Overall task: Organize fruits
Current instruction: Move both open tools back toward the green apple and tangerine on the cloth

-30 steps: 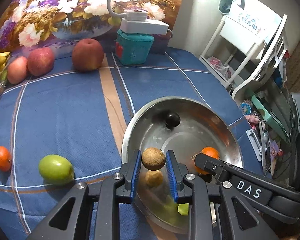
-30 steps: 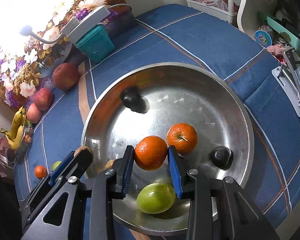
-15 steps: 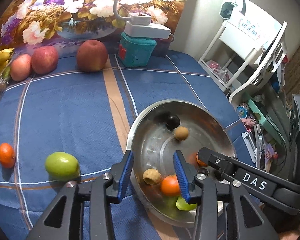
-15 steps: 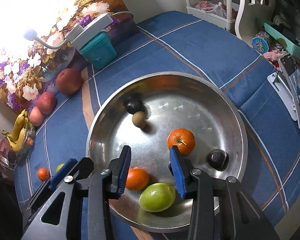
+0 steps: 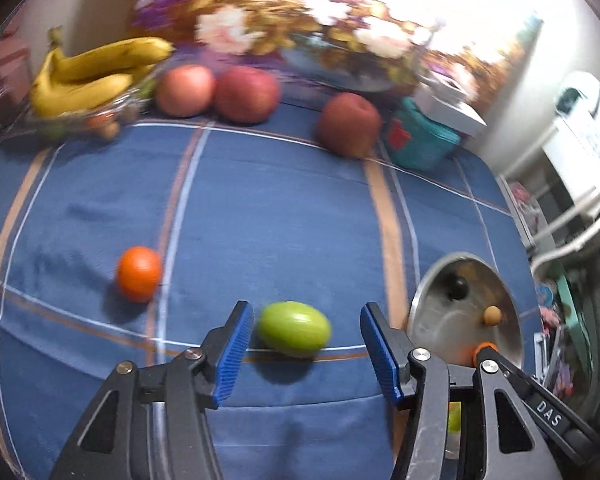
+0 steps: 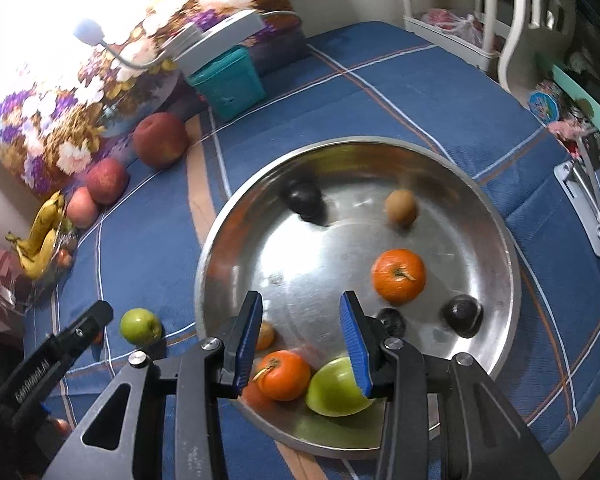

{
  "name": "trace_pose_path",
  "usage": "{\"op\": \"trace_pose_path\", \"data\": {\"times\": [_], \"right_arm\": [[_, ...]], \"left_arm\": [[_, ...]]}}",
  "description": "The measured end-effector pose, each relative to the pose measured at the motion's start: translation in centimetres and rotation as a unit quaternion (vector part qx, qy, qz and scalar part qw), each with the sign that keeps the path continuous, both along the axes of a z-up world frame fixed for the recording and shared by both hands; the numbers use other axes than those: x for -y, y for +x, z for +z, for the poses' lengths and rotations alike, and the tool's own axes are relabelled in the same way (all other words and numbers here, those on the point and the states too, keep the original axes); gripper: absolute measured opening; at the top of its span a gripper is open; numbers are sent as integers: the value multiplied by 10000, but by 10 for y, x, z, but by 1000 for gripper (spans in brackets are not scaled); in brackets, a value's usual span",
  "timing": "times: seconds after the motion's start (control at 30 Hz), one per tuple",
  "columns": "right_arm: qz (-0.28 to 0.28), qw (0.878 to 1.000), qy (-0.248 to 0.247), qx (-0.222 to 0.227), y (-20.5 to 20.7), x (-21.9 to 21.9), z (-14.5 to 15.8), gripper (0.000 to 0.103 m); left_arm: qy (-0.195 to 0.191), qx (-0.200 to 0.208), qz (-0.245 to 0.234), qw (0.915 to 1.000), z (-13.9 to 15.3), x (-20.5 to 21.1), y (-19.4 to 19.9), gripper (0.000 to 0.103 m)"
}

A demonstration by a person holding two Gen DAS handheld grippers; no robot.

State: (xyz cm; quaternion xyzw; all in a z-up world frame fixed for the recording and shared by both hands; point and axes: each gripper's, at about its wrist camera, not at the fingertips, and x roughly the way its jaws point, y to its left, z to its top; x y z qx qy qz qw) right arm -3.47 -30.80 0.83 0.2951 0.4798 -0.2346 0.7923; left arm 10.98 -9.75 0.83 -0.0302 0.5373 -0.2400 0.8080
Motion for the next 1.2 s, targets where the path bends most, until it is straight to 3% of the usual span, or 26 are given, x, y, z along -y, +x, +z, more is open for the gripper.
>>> {"op": "trace_pose_path", "data": {"times": [0.23, 0.33, 0.37, 0.4, 0.43, 0.5, 0.83, 0.87, 0.9, 0.93, 1.2], "right_arm": [[210, 9997, -110, -8, 8, -17, 3, 41], [260, 9995, -160, -23, 10, -20, 4, 41], [289, 9994, -193, -47, 10, -21, 4, 48], [298, 9993, -219, -58, 11, -22, 4, 65], [286, 9992, -277, -66, 11, -23, 4, 72], [282, 9989, -361, -88, 11, -23, 4, 75], [240, 9990, -357, -143, 10, -24, 1, 75], [231, 9990, -372, -127, 10, -24, 1, 83], [203, 9990, -393, -111, 9, -24, 1, 97], [175, 9990, -413, -79, 9, -24, 2, 100], [166, 9980, -616, -29, 8, -26, 4, 101]], "left_arm": [[39, -117, 195, 9997, -1, -14, 5, 63], [161, -123, 241, 9995, -2, -14, 5, 78], [220, -120, 262, 9993, -3, -14, 5, 84], [265, -114, 282, 9992, -3, -15, 5, 89], [305, -109, 299, 9990, -4, -15, 5, 90], [379, -92, 343, 9986, -5, -17, 5, 99], [429, -10, 422, 9982, -4, -19, 7, 103], [463, 38, 448, 9979, -3, -19, 7, 103], [498, 77, 471, 9976, -3, -20, 7, 103], [530, 115, 493, 9973, -2, -21, 7, 103], [592, 147, 584, 9964, -3, -27, 9, 103]]}}
